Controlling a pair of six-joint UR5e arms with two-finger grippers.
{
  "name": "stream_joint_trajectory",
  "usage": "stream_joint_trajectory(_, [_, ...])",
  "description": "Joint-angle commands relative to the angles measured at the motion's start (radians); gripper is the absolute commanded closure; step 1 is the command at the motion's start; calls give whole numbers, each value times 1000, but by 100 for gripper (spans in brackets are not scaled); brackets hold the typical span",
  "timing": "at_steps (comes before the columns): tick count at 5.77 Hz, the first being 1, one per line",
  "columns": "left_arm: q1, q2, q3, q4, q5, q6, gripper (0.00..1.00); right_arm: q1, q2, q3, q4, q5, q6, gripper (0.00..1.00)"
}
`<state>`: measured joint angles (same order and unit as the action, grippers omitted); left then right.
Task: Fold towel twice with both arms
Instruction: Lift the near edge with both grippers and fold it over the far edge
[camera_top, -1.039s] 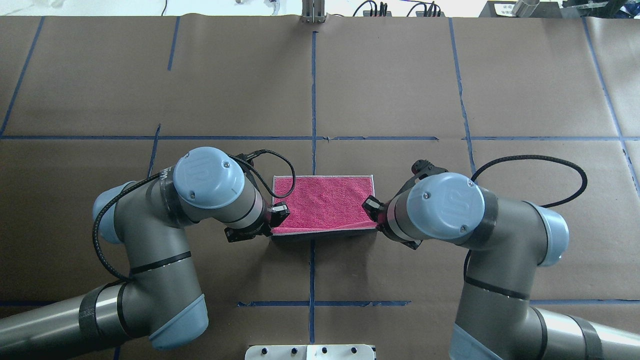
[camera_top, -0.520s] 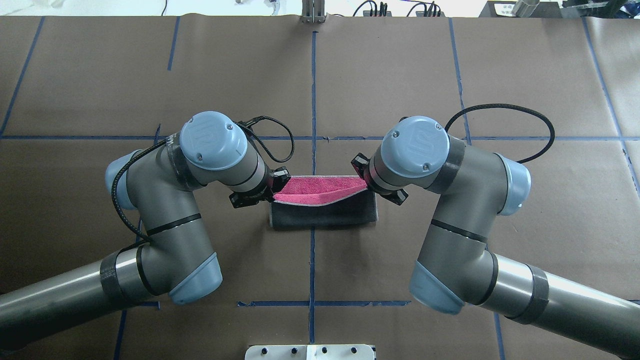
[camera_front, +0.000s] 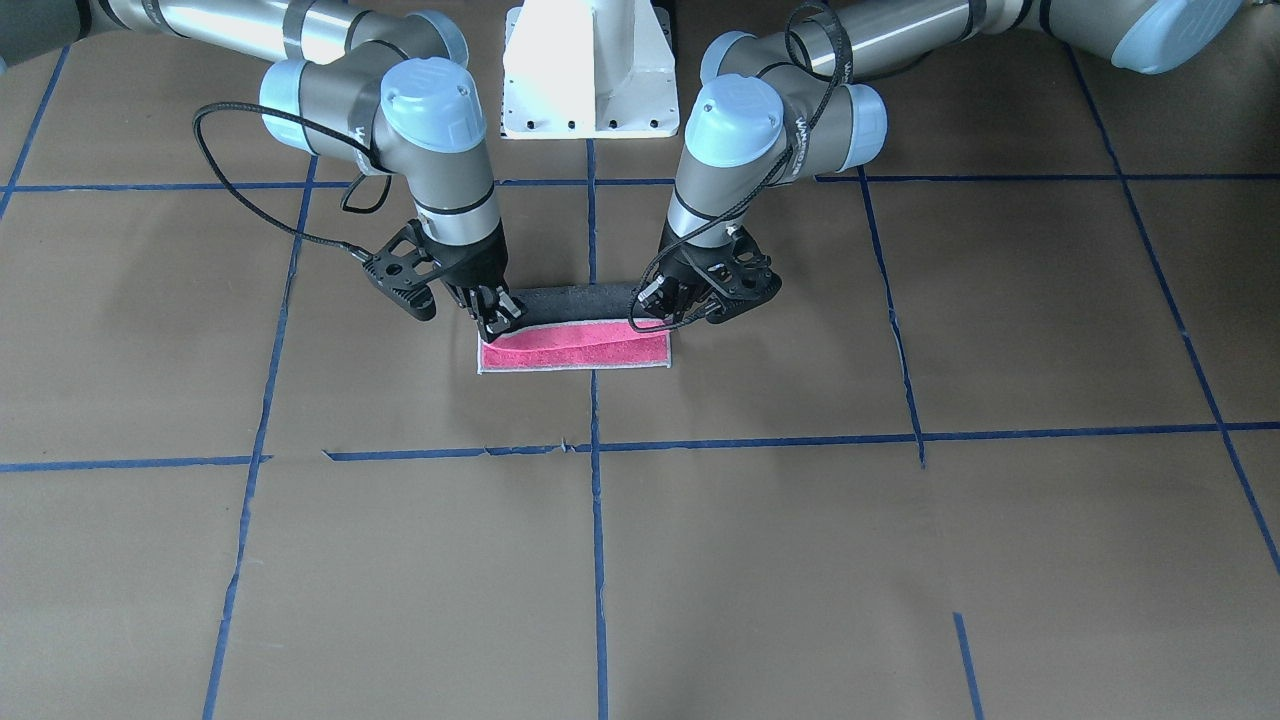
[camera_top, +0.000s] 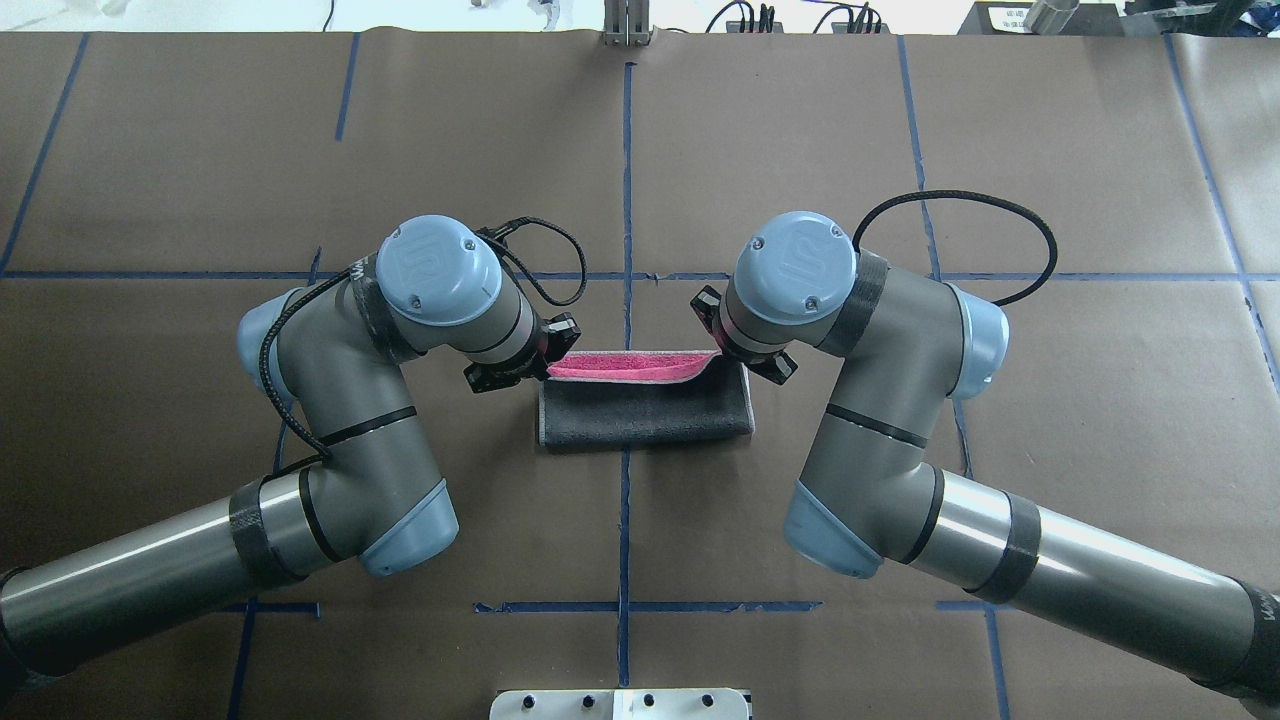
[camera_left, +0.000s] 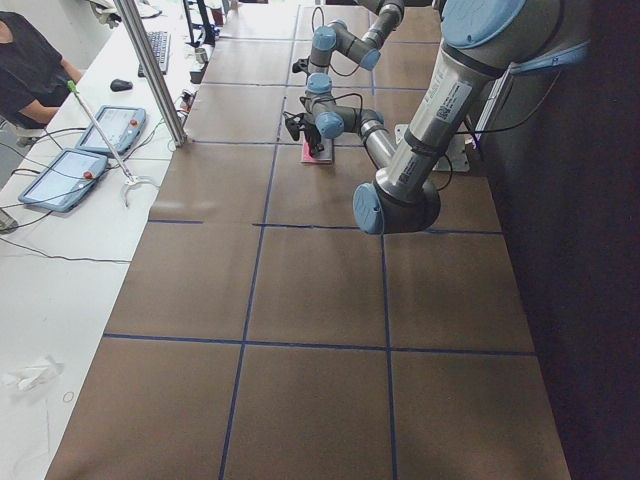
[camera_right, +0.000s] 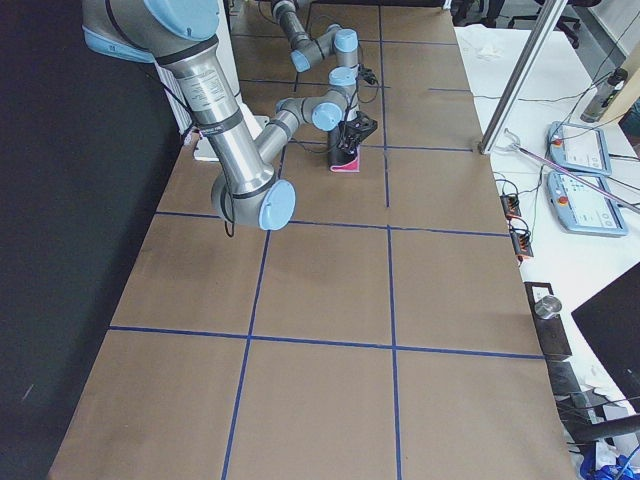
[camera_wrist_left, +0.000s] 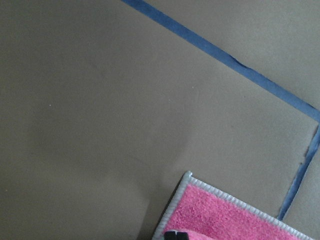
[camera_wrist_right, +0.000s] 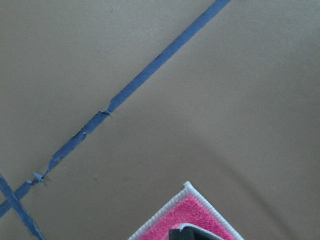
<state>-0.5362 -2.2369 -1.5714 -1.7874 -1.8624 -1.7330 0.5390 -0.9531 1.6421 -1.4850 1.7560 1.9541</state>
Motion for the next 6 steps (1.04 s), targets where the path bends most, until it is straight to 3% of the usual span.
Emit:
stream_joint_trajectory(1, [-36,-1,43,-59,2,4,90,7,5,-28,11,-1,-24,90])
stream_joint_trajectory(2, [-48,-1,109,-167,2,9,41,13,10,-39,14,-1,-30,58])
stream_joint_trajectory(3, [-57,-3,100,-177,0,9,17,21,17,-39,15,8,-37,32])
stream_joint_trajectory(4, [-62,-3,87,-176,-7,4,13,44,16,-30,23,52,-38,23])
stream_joint_trajectory(5, [-67,12,21,-161,-11,4,13,73,1,-13,50,115,-38,1])
stream_joint_trajectory(6, [-58,55,-45,-158,-36,-3,13,84,-37,46,49,125,-40,1])
